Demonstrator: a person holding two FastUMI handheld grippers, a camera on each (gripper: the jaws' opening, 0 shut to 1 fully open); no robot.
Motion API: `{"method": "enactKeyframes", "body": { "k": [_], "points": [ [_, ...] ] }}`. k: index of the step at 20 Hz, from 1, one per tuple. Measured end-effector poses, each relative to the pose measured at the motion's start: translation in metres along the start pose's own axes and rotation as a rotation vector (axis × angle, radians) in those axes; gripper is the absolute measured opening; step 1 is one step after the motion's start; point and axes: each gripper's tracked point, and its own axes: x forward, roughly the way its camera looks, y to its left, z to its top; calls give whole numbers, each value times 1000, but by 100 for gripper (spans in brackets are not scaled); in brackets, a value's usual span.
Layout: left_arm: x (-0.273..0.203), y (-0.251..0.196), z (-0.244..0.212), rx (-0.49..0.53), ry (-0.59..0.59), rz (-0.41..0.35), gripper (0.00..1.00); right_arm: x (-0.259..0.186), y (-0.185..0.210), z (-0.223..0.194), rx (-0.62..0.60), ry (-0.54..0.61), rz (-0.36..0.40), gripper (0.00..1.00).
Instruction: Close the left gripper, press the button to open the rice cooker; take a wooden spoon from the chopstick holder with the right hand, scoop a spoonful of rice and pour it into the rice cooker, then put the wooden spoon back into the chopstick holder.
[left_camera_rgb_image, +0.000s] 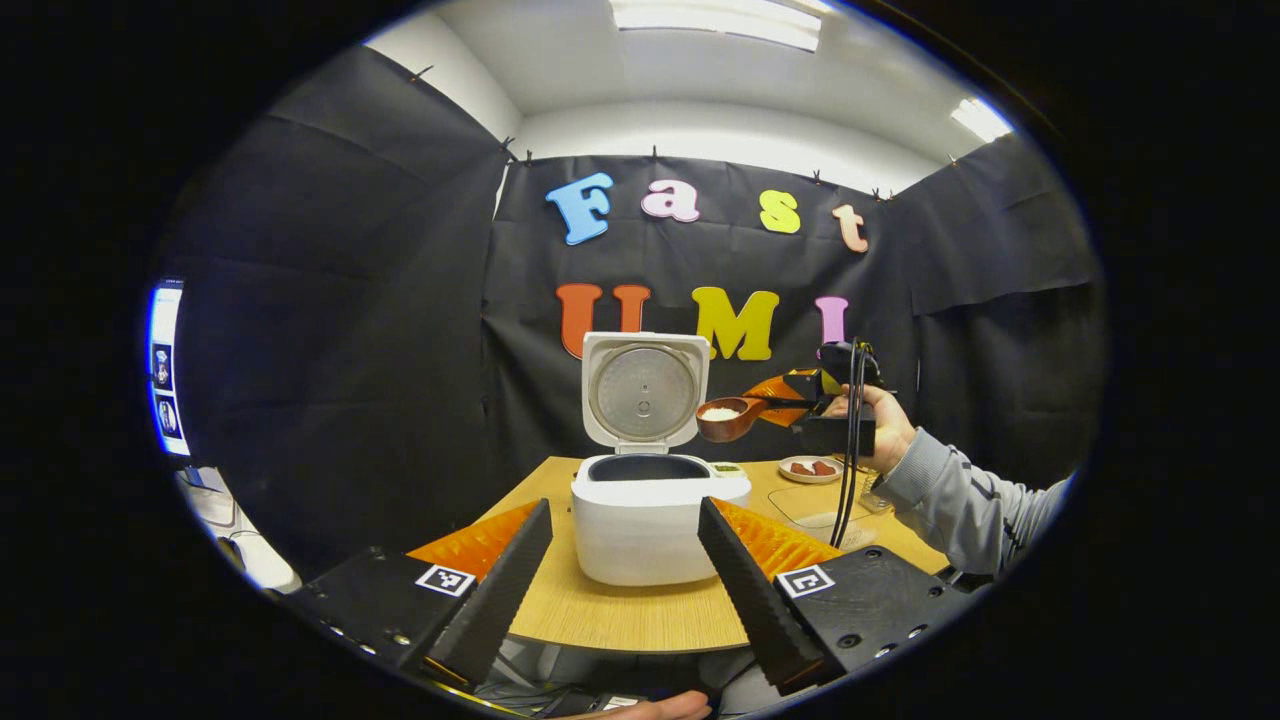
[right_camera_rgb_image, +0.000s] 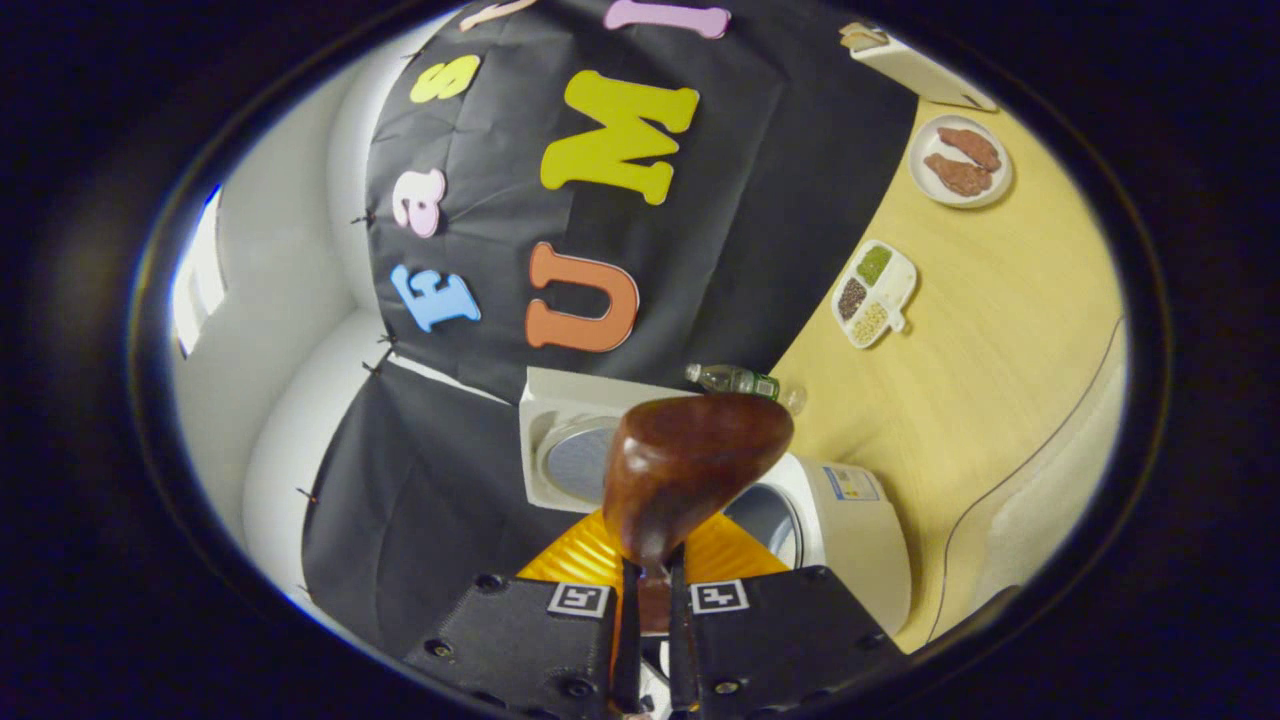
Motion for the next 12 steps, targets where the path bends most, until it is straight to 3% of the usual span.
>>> {"method": "enactKeyframes", "body": {
  "k": [4, 12],
  "points": [
    [5, 6, -6, -31, 15, -3, 94, 29, -7, -10, -208, 16, -95, 16],
    [34, 26, 21, -61, 12, 7, 94, 61, 7, -9, -646, 20, -185, 16]
  ]
}}
